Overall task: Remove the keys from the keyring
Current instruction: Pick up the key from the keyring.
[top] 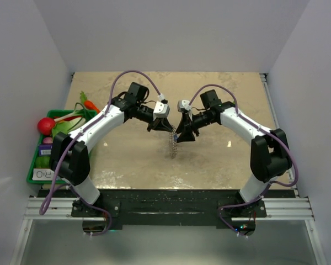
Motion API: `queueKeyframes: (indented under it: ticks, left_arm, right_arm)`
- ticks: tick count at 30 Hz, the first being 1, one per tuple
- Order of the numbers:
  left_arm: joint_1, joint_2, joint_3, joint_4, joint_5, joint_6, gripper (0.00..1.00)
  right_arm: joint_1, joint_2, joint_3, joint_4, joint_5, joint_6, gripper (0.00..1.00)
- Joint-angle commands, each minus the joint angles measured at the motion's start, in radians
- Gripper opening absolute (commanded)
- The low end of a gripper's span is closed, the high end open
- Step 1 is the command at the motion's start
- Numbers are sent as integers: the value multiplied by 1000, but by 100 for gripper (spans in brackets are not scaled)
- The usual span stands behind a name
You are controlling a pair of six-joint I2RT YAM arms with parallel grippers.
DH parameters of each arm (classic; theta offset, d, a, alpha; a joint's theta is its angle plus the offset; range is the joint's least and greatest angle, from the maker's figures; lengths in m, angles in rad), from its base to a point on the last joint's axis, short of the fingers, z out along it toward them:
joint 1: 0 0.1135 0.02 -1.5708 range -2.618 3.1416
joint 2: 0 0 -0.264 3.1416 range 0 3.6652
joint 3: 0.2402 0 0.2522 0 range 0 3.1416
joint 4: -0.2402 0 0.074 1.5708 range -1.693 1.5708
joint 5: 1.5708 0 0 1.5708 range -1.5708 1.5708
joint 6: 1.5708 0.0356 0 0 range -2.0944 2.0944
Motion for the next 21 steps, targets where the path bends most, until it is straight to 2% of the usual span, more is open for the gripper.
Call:
queueKeyframes:
  ticks: [1, 7, 13, 18, 19, 21]
  left_arm:
    - [-6, -56, 3, 42, 47, 18, 0]
    - [-6, -56, -1, 54, 41, 8, 0]
    - [-6, -53, -4, 74, 40, -11, 0]
    - [-6, -45, -6, 80, 46, -19, 0]
    - [-6, -44, -6, 80, 46, -19, 0]
    - [-6, -42, -4, 83, 49, -22, 0]
  right_arm:
    - [8, -39, 7, -17, -40, -35, 54]
    - [8, -4, 59, -166, -69, -161, 51]
    - [8, 8, 76, -220, -88, -215, 51]
    - [10, -24, 38, -84, -60, -94, 52]
    - [14, -51, 20, 30, -39, 2, 52]
    - [16, -82, -45, 134, 2, 73, 53]
